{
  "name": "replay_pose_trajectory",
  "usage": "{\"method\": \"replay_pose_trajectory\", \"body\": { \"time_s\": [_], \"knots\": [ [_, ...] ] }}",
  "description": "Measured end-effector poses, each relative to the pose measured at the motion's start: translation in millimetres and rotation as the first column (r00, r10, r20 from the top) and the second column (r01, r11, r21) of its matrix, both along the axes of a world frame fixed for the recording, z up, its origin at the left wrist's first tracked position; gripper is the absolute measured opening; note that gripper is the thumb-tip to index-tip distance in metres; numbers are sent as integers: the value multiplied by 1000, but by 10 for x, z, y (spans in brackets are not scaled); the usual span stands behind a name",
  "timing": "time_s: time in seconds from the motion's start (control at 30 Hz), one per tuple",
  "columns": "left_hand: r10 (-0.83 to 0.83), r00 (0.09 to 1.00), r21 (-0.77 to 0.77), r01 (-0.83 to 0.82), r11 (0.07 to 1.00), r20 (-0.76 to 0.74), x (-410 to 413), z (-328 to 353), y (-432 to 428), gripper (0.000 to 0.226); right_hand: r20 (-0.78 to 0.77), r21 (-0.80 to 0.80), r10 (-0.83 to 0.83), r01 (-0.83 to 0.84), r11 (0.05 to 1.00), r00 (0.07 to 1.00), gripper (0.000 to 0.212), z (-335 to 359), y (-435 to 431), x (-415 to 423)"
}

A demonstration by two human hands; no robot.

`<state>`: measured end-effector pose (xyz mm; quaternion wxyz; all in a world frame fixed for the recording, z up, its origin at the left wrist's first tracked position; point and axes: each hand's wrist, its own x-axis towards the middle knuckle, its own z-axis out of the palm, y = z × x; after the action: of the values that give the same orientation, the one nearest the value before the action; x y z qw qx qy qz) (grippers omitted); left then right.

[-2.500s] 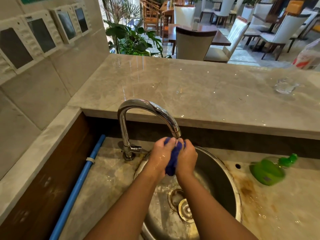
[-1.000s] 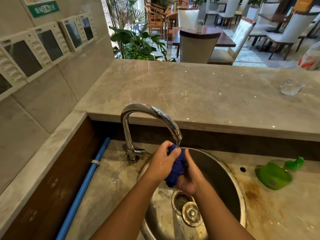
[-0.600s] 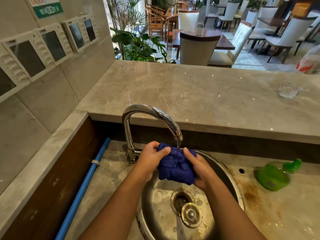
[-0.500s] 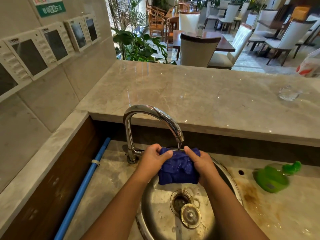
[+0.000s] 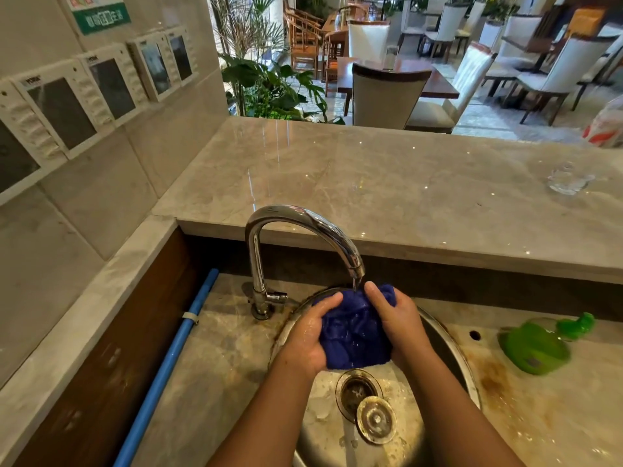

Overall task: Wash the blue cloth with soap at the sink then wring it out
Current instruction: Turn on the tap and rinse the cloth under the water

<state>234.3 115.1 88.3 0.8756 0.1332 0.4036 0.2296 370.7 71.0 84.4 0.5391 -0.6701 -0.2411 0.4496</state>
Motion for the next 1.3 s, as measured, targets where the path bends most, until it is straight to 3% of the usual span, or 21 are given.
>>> {"method": "replay_pose_trajectory", "body": {
  "time_s": [0.23,0.4,0.5,0.63,0.8,0.97,1.03,1.13,1.23,1.3],
  "knots": [
    [-26,1000,49,26,998,12,-101,-55,152,39,-129,-10,167,-170,985,977,34,-47,-60,-20],
    [15,992,55,-22,998,121,-88,-20,114,47,-85,77,68,-61,995,994,23,50,20,6],
    [79,970,-46,-70,997,231,2,-44,-44,48,-83,149,78,-65,987,993,20,129,42,3],
    [109,956,-54,-98,994,271,78,-63,-208,41,142,103,76,-91,990,987,15,152,90,3],
    [53,970,-13,-51,999,236,31,4,-130,37,503,18,25,-40,999,864,20,46,78,14],
    [-9,989,20,6,1000,148,-26,-35,-46,28,541,-16,0,10,1000,841,22,-34,7,0],
    [-22,989,9,21,1000,143,-38,-30,-35,34,498,-48,-1,29,998,867,30,-65,-8,30],
    [-26,992,1,26,1000,120,-48,0,-16,33,368,-75,-12,43,996,930,57,-47,-18,63],
    [-31,994,1,31,1000,102,-60,29,-14,30,477,-51,-14,44,998,879,91,-7,0,59],
    [-17,994,-9,18,1000,104,-77,35,-25,32,534,6,10,-16,1000,845,95,16,14,16]
  ]
}}
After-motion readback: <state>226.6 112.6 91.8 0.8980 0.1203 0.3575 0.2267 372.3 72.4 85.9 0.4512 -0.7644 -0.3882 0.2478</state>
